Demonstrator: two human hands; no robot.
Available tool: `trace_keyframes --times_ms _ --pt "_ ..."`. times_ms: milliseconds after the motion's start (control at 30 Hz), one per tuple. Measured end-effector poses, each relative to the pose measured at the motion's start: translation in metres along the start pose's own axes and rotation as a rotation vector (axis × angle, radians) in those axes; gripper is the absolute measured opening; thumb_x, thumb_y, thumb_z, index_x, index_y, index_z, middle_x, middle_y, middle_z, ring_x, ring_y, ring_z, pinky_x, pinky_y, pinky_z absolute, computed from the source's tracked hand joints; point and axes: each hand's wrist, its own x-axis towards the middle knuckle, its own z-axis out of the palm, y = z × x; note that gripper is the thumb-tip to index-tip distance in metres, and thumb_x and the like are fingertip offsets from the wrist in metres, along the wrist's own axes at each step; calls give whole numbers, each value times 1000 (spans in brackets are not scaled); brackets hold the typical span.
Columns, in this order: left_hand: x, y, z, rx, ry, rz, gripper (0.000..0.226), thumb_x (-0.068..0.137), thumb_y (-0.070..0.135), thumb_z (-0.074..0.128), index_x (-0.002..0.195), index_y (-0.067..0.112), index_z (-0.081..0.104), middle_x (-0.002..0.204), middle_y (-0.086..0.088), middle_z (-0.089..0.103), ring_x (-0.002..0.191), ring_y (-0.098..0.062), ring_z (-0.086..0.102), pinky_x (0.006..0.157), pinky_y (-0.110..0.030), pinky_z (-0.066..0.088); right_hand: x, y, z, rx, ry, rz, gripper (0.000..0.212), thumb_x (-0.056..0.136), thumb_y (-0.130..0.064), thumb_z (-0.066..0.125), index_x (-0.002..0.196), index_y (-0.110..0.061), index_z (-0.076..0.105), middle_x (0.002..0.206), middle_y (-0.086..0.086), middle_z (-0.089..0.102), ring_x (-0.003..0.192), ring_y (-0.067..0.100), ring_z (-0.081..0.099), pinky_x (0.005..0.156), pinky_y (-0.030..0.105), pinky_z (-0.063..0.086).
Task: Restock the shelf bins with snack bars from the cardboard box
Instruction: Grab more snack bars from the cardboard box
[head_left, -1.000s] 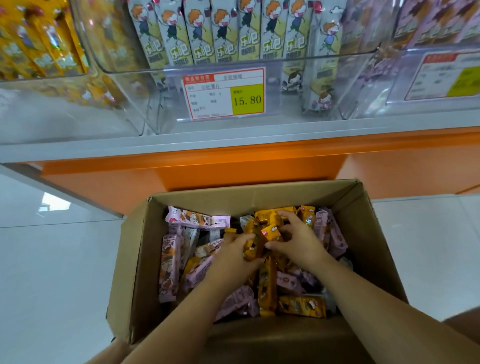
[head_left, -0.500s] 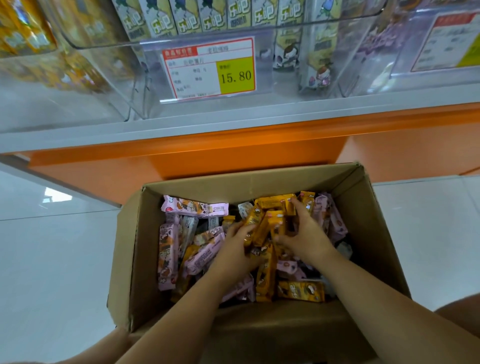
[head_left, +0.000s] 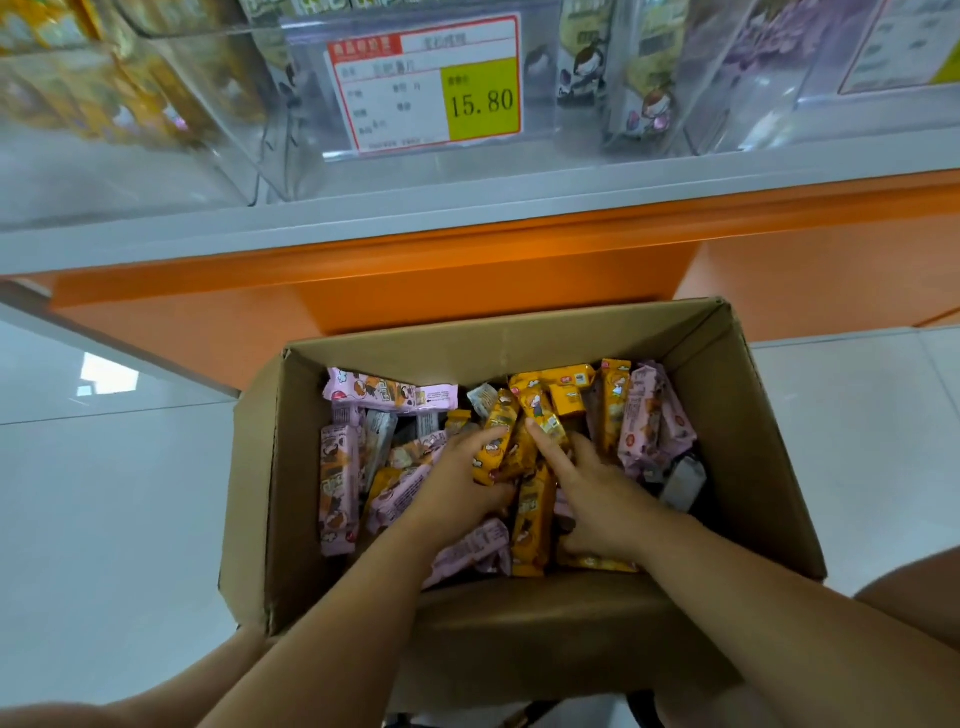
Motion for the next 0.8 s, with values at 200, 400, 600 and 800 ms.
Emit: trace_keyframes --times_ms 200,400,600,800 --pt "-2 4 -6 -276 20 -53 49 88 4 64 126 32 50 111 9 61 88 -1 64 66 -15 53 14 2 -7 -99 293 -7 99 75 -58 68 150 -39 5 141 7 36 121 29 48 92 36 43" --pt "3 8 -20 -579 -65 -219 57 84 9 70 128 34 44 112 0 64 96 -16 68 75 -34 58 23 -2 -7 -23 545 75 87 79 -55 67 149 -30 22 120 6 61 110 28 53 84 35 45" --pt "9 9 -10 -534 48 -176 71 85 -3 65 142 27 36 121 -10 59 106 -14 61 68 -19 55 32 5 -10 473 581 220 102 79 -22 76 152 -18 4 111 1 65 102 18 61 75 21 42" --pt "12 6 4 -247 41 -99 92 80 7 74 149 34 21 123 9 61 107 -6 62 96 -42 51 38 7 -16 379 557 250 77 79 -21 76 145 -18 35 105 4 59 103 22 56 83 29 46"
